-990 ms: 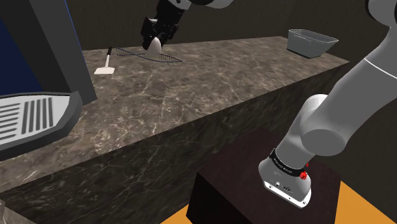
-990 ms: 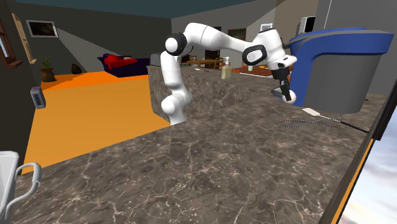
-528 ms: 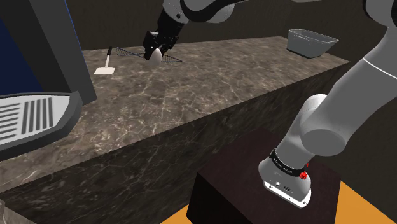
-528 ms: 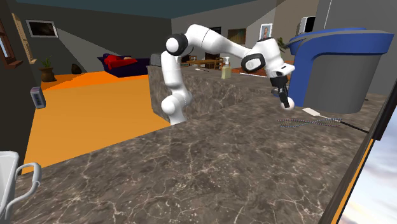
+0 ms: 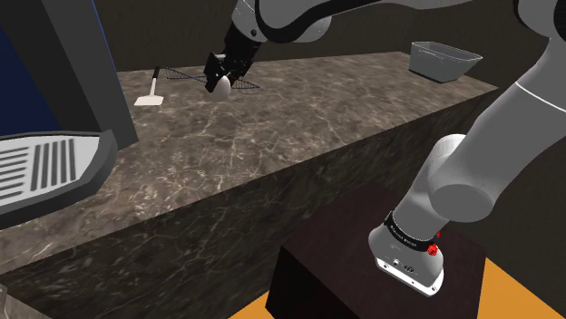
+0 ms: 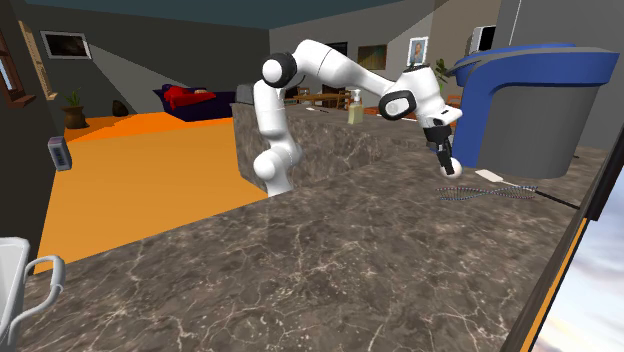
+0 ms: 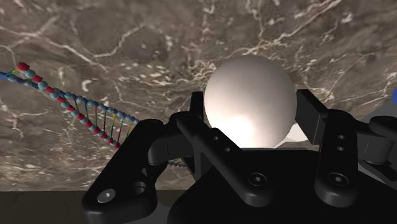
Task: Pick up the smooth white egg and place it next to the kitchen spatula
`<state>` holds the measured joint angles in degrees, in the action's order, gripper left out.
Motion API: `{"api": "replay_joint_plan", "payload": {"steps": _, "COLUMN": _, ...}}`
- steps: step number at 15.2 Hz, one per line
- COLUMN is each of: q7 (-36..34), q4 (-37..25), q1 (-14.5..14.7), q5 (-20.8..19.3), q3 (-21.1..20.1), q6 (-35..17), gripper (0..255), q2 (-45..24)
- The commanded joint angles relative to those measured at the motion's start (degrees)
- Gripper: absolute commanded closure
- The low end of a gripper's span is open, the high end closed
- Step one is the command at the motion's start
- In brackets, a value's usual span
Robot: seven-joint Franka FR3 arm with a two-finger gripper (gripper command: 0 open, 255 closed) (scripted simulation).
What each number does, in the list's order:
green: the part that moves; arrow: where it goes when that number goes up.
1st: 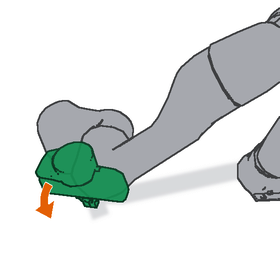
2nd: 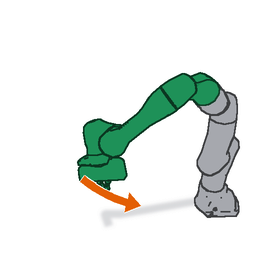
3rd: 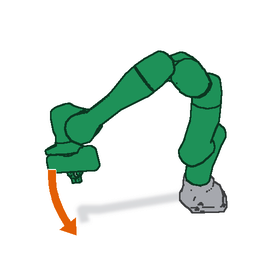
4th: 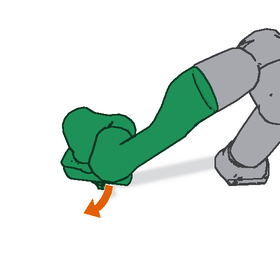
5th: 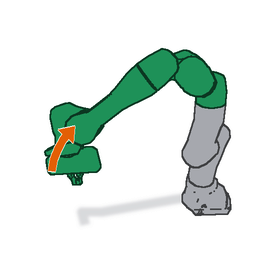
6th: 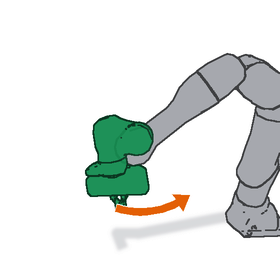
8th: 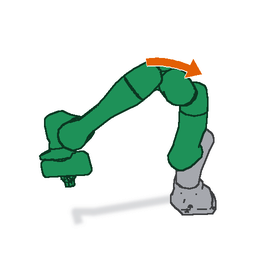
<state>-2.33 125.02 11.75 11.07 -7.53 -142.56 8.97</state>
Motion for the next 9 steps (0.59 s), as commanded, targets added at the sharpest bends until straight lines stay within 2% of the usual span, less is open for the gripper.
{"api": "replay_joint_plan", "payload": {"steps": 1, "q7": 0.0, "q4": 0.0, "q1": 0.0, "q5": 0.0, "q3": 0.0, "q6": 0.0, "gripper": 255, "q2": 0.0}}
{"api": "replay_joint_plan", "payload": {"steps": 2, "q7": 0.0, "q4": 0.0, "q1": 0.0, "q5": 0.0, "q3": 0.0, "q6": 0.0, "gripper": 255, "q2": 0.0}}
{"api": "replay_joint_plan", "payload": {"steps": 3, "q7": 0.0, "q4": 0.0, "q1": 0.0, "q5": 0.0, "q3": 0.0, "q6": 0.0, "gripper": 0, "q2": 0.0}}
{"api": "replay_joint_plan", "payload": {"steps": 8, "q7": 0.0, "q4": 0.0, "q1": 0.0, "q5": 0.0, "q3": 0.0, "q6": 0.0, "gripper": 0, "q2": 0.0}}
{"api": "replay_joint_plan", "payload": {"steps": 9, "q7": 0.0, "q4": -0.1, "q1": -0.1, "q5": 0.0, "q3": 0.2, "q6": 1.7, "gripper": 0, "q2": 1.5}}
